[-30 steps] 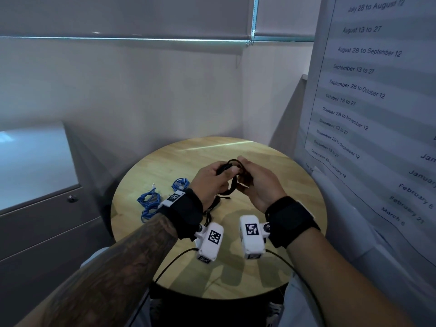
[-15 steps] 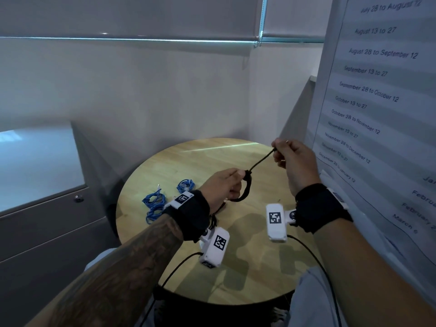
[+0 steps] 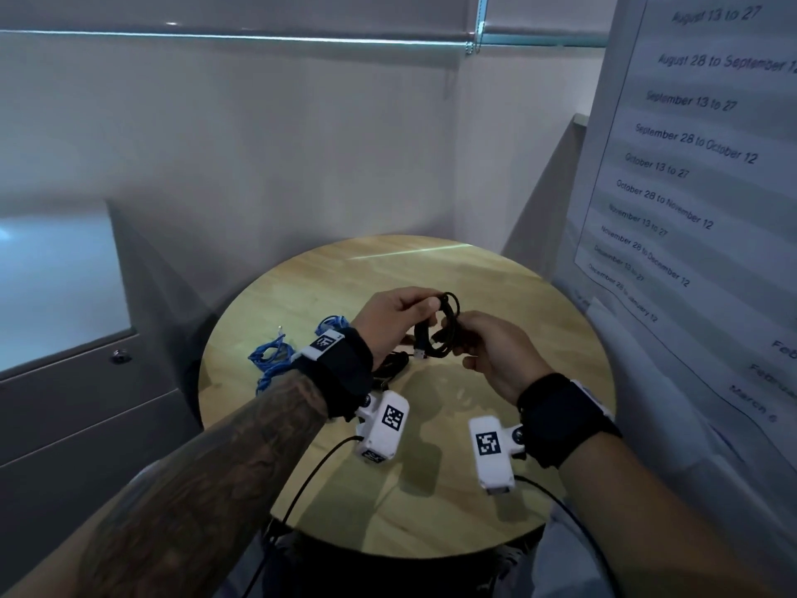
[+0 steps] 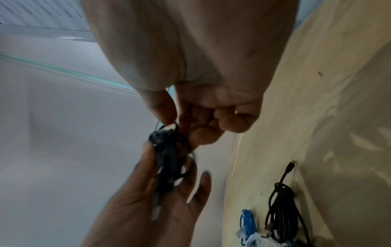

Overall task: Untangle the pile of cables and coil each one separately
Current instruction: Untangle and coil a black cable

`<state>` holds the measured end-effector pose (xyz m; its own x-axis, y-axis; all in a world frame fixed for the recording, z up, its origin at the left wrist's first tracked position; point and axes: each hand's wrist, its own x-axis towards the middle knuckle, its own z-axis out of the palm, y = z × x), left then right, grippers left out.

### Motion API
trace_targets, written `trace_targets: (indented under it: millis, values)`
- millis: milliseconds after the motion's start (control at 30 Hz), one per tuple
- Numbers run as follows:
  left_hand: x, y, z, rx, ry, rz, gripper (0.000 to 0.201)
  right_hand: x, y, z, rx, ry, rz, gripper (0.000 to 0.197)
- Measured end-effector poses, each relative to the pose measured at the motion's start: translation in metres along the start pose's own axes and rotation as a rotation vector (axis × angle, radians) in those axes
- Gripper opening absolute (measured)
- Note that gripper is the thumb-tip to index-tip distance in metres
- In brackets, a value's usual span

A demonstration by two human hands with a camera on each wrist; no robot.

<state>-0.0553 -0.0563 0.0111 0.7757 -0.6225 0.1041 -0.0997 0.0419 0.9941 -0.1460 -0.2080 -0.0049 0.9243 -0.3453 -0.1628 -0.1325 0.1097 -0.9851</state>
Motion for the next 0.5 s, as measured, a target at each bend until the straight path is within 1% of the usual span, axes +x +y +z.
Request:
trace_targets:
  millis: [33,67,100,167,200,267,333,400,467,500]
  values:
    - [0.002,-0.003,-0.001,0.085,0.005,0.03,0.018,0.001,0.001,0.0,0.05,-0.021,0.048,0.025]
    - [0.004,-0.005,-0.001,0.16,0.003,0.055,0.018,0.002,0.001,0.0,0.037,-0.038,0.073,0.03]
    - [0.006,-0.008,-0.001,0.217,0.001,0.069,0.017,0.002,0.003,0.001,-0.038,-0.056,0.079,0.032]
    - [0.01,-0.013,0.0,0.29,0.008,0.082,0.015,-0.003,0.008,0.002,-0.23,-0.118,0.078,0.024]
    - [0.011,-0.017,0.0,0.314,0.014,0.083,0.014,-0.005,0.009,0.003,-0.282,-0.145,0.082,0.019]
    - [0.012,-0.025,0.001,0.349,0.026,0.076,0.013,-0.008,0.01,0.004,-0.308,-0.145,0.082,0.014]
    - [0.012,-0.032,-0.001,0.413,0.024,0.079,0.013,-0.008,0.011,0.002,-0.338,-0.109,0.069,0.013]
    - [0.01,-0.035,-0.001,0.567,-0.049,0.094,0.02,-0.006,0.014,0.002,-0.43,-0.097,0.064,0.014]
    - [0.011,-0.035,0.0,0.731,-0.131,0.082,0.028,-0.005,0.018,0.004,-0.593,-0.098,0.05,0.019]
    - [0.013,-0.035,0.0,0.794,-0.144,0.072,0.029,-0.004,0.02,0.004,-0.688,-0.098,0.036,0.021]
